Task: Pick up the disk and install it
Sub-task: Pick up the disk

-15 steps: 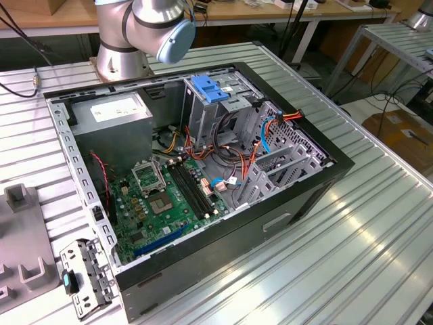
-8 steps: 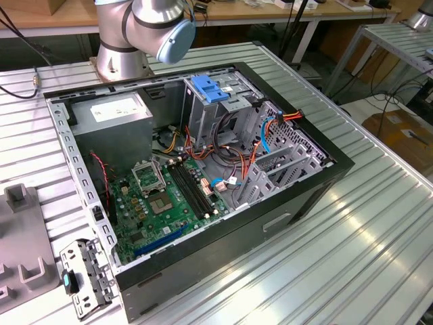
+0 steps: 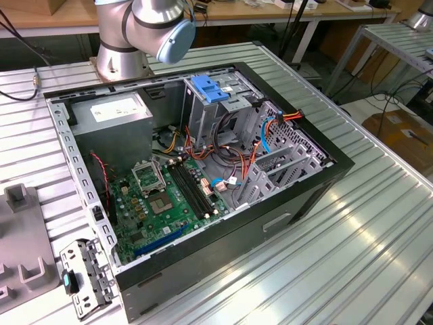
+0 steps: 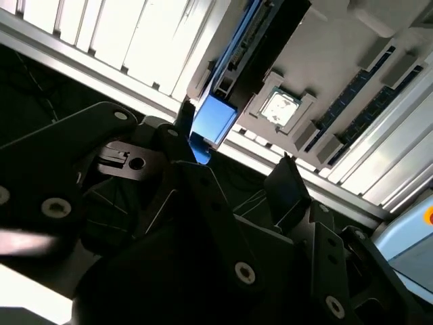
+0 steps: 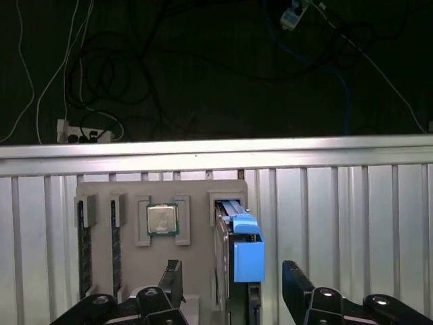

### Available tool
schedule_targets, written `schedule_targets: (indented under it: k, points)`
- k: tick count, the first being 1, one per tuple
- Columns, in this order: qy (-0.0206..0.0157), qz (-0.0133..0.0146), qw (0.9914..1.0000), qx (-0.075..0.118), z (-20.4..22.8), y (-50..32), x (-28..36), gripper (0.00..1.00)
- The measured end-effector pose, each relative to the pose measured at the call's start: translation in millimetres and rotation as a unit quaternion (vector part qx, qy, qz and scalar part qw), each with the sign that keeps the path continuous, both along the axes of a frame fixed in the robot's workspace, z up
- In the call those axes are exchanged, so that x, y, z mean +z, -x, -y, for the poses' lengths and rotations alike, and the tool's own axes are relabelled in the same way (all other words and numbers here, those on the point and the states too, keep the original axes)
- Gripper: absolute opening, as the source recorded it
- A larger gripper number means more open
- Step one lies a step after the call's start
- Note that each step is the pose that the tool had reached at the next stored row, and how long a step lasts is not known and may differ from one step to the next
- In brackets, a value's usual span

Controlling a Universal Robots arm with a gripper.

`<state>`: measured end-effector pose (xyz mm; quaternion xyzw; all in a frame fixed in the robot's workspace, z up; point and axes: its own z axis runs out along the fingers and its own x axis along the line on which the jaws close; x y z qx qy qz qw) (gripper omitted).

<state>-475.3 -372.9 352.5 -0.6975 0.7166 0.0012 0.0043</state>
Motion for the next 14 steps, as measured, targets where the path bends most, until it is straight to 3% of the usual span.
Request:
schedule_targets:
  k: [8,14]
  points:
    - [0.0000,0.0008,0.99968,0.025,0.0,-0.3,-15.7,0.69]
    - [-0.0003,0.0021,0.99957,0.029,-0.5,-1.9,-24.1,0.69]
